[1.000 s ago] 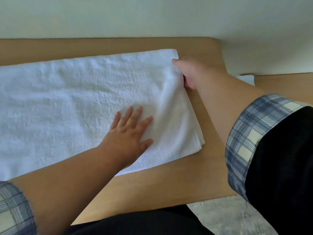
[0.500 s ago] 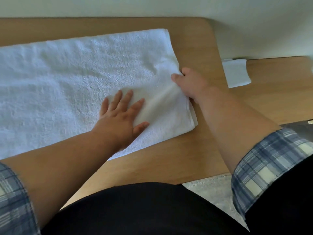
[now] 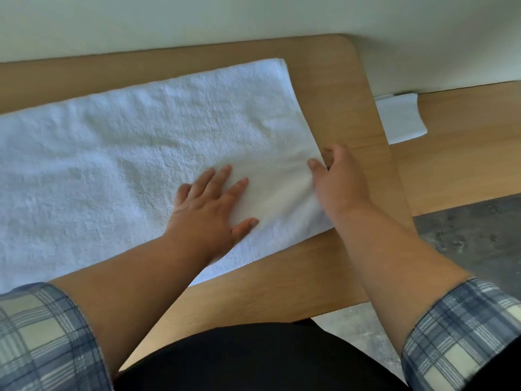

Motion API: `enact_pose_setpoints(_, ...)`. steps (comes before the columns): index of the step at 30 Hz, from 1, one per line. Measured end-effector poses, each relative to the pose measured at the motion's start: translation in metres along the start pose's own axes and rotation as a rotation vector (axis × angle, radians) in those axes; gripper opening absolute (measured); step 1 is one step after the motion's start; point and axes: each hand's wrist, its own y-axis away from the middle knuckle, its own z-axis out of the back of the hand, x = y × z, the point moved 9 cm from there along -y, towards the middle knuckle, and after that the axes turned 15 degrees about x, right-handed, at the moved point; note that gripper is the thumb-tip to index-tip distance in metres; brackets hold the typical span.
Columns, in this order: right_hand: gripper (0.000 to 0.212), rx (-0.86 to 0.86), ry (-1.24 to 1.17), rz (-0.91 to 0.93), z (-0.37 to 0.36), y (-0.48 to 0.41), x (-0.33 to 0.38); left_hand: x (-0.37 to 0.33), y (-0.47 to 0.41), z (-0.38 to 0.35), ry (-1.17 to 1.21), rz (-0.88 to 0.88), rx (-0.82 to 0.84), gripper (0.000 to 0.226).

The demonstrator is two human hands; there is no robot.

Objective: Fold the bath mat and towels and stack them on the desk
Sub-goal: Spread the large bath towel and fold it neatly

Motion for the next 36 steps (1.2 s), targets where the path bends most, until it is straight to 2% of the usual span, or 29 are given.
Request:
enact_pose_setpoints(1,0.044,-0.124,0.047,0.042,0.004,0.009,0.009,0.0,0.0,-0.004,-0.032,-0.005,0.016,0.084)
enact_pose_setpoints(3,0.043,-0.28,0.164,0.278,-0.008,0.038,0.05,-0.002,-0.002,-0.011,-0.079,-0.004,0.039,0.087)
enact_pose_setpoints(5,0.039,-0.221,0.237,0.482,-0.049,0.061,0.084,-0.004,-0.005,-0.013,-0.088,-0.005,0.057,0.082)
enact_pose_setpoints(6,0.039,-0.137,0.271,0.5,-0.071,0.066,0.09,-0.005,-0.007,-0.014,-0.083,-0.012,0.068,0.078)
enact_pose_setpoints(8,0.044,0.039,0.381,0.397,-0.106,0.064,0.082,-0.005,-0.008,-0.014,-0.086,-0.026,0.081,0.072)
enact_pose_setpoints(10,0.054,0.078,0.488,0.312,-0.117,0.057,0.068,-0.007,-0.008,-0.013,-0.119,-0.087,0.078,0.068)
enact_pose_setpoints(15,0.053,-0.153,0.442,0.385,-0.109,0.067,0.071,-0.009,-0.053,0.022,-0.223,-0.341,0.034,0.059)
enact_pose_setpoints(22,0.057,-0.18,0.528,0.315,-0.11,0.069,0.069,0.009,-0.188,0.099,-0.306,-0.235,-0.039,0.067)
enact_pose_setpoints(26,0.06,-0.133,0.559,0.266,-0.114,0.065,0.066,0.009,-0.212,0.114,-0.269,-0.212,-0.042,0.065)
enact_pose_setpoints(30,0.065,-0.037,0.607,0.195,-0.118,0.06,0.064,0.002,-0.171,0.104,-0.197,-0.247,-0.119,0.062)
enact_pose_setpoints(33,0.067,0.004,0.595,0.175,-0.12,0.058,0.064,0.013,-0.097,0.061,-0.085,-0.299,-0.063,0.063)
enact_pose_setpoints(36,0.07,0.031,0.612,0.147,-0.122,0.055,0.062,0.031,-0.019,0.015,-0.129,-0.284,-0.018,0.067)
